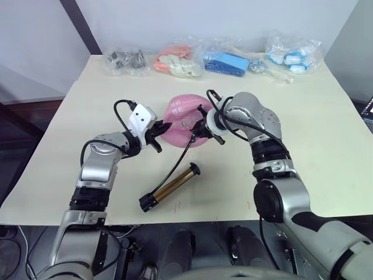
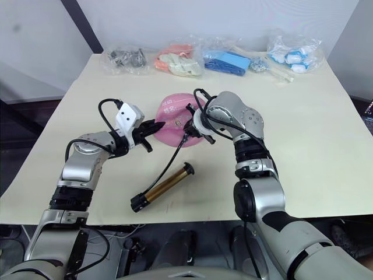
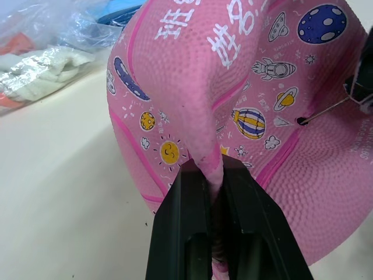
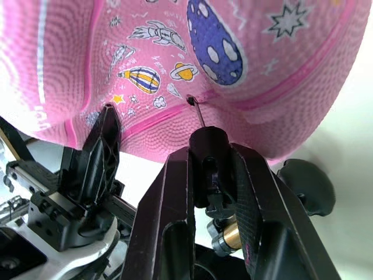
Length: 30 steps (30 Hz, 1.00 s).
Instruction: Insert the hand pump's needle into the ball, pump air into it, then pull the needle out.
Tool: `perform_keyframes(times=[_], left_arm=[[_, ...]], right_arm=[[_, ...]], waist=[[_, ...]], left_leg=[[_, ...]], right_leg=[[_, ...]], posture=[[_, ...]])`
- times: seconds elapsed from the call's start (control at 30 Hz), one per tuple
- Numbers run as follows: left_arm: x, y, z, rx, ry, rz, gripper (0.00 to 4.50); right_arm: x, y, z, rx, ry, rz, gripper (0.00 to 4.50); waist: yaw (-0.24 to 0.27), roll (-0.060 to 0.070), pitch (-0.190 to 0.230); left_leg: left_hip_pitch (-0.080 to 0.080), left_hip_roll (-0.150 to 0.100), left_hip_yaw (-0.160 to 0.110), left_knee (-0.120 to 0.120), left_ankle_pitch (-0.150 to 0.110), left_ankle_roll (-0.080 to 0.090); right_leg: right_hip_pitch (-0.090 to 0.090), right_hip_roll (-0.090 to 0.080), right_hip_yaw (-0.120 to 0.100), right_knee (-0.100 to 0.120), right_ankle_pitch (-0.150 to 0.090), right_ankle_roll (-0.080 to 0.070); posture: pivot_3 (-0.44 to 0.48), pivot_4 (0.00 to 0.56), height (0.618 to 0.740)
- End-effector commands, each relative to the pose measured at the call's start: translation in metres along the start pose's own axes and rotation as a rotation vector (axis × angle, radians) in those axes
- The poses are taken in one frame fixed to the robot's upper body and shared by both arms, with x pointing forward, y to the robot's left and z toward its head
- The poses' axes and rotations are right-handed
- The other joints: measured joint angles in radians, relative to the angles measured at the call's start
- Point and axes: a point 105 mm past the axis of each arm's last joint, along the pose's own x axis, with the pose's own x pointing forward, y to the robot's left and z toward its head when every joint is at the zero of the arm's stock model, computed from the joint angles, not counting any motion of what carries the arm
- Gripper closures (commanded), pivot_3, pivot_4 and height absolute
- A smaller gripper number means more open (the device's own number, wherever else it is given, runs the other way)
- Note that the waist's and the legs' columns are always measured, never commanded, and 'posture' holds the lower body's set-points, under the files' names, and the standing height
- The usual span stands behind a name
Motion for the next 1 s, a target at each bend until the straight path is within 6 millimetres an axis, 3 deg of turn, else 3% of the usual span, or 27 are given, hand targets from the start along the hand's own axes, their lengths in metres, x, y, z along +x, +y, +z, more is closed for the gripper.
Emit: perform_keyframes(times=[0.03,0.57,1.0], left_arm=[[0.0,-0.011,-0.013,0.013,0.049,-0.043,4.5],[0.001,-0.017,-0.017,0.022,0.049,-0.065,4.5],[0.0,-0.022,-0.02,0.016,0.048,-0.082,4.5]], right_arm=[[0.001,0.021,-0.011,-0.007,0.017,0.029,4.12],[0.009,0.035,-0.017,-0.204,-0.029,-0.025,4.12],[0.023,0.037,-0.023,-0.239,0.005,-0.057,4.12]], waist=[[-0.001,0.0,0.0],[-0.019,0.0,0.0],[-0.023,0.0,0.0]], left_leg=[[0.0,0.0,0.0,0.0,0.0,0.0],[0.001,0.0,0.0,0.0,0.0,0.0],[0.007,0.003,0.002,0.0,0.0,0.0]], right_leg=[[0.0,0.0,0.0,0.0,0.0,0.0],[0.001,0.0,0.0,0.001,0.0,0.0],[0.004,0.003,0.002,0.001,0.0,0.0]], posture=[[0.0,0.15,0.74],[0.0,0.15,0.74],[0.0,0.15,0.74]])
